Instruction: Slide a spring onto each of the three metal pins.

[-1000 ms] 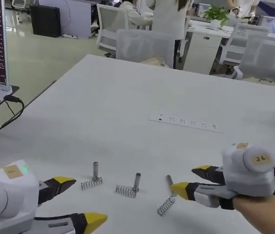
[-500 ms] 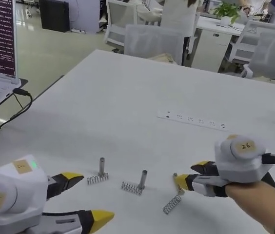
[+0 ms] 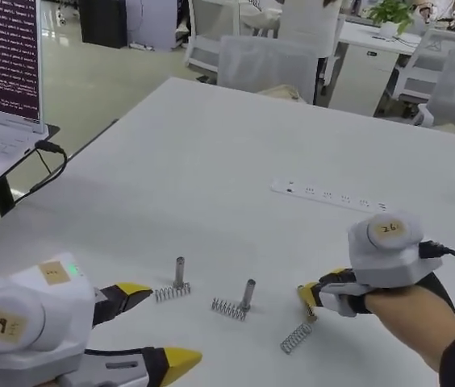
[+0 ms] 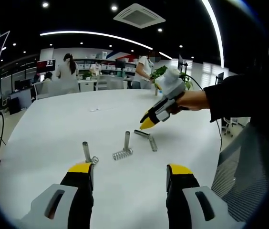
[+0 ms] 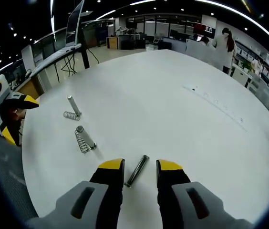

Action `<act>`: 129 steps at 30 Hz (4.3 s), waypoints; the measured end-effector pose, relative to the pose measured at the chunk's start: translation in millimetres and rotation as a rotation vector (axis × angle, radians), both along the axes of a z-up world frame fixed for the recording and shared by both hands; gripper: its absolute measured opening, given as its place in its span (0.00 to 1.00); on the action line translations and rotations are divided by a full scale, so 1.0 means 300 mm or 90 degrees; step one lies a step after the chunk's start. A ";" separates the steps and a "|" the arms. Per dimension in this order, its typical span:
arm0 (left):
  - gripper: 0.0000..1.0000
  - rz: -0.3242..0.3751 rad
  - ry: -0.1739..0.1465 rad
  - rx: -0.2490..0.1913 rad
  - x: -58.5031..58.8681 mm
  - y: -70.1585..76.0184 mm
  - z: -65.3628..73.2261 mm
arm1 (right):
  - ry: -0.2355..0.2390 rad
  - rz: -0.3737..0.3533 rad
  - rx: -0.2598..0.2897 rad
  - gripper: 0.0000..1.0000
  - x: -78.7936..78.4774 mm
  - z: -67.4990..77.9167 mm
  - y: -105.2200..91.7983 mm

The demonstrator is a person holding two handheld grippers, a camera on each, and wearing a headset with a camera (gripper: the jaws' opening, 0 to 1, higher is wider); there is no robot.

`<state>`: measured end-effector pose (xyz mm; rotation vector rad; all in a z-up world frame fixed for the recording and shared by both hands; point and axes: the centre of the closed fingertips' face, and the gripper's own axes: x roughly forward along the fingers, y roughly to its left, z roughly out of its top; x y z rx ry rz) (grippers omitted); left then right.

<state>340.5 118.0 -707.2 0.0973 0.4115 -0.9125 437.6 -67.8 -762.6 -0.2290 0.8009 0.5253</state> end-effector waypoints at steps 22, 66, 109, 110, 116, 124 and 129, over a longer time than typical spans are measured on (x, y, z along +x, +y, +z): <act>0.56 -0.001 0.011 -0.003 -0.001 0.000 -0.012 | 0.060 -0.038 -0.023 0.13 0.042 -0.085 -0.004; 0.53 -0.012 0.008 -0.011 -0.007 -0.012 -0.001 | 0.060 -0.059 -0.029 0.06 0.005 -0.039 0.007; 0.53 -0.050 -0.008 -0.002 -0.037 -0.049 0.016 | 0.016 -0.098 0.004 0.06 -0.145 0.049 -0.039; 0.53 -0.049 -0.008 -0.002 -0.036 -0.048 0.016 | 0.016 -0.099 0.006 0.06 -0.146 0.049 -0.039; 0.53 -0.050 -0.007 -0.002 -0.036 -0.048 0.013 | 0.009 -0.091 -0.005 0.06 -0.157 0.048 -0.038; 0.53 -0.054 -0.006 0.002 -0.039 -0.052 0.010 | 0.009 -0.092 -0.003 0.06 -0.165 0.044 -0.046; 0.53 -0.056 -0.004 0.004 -0.042 -0.054 0.007 | 0.008 -0.089 -0.004 0.06 -0.168 0.044 -0.045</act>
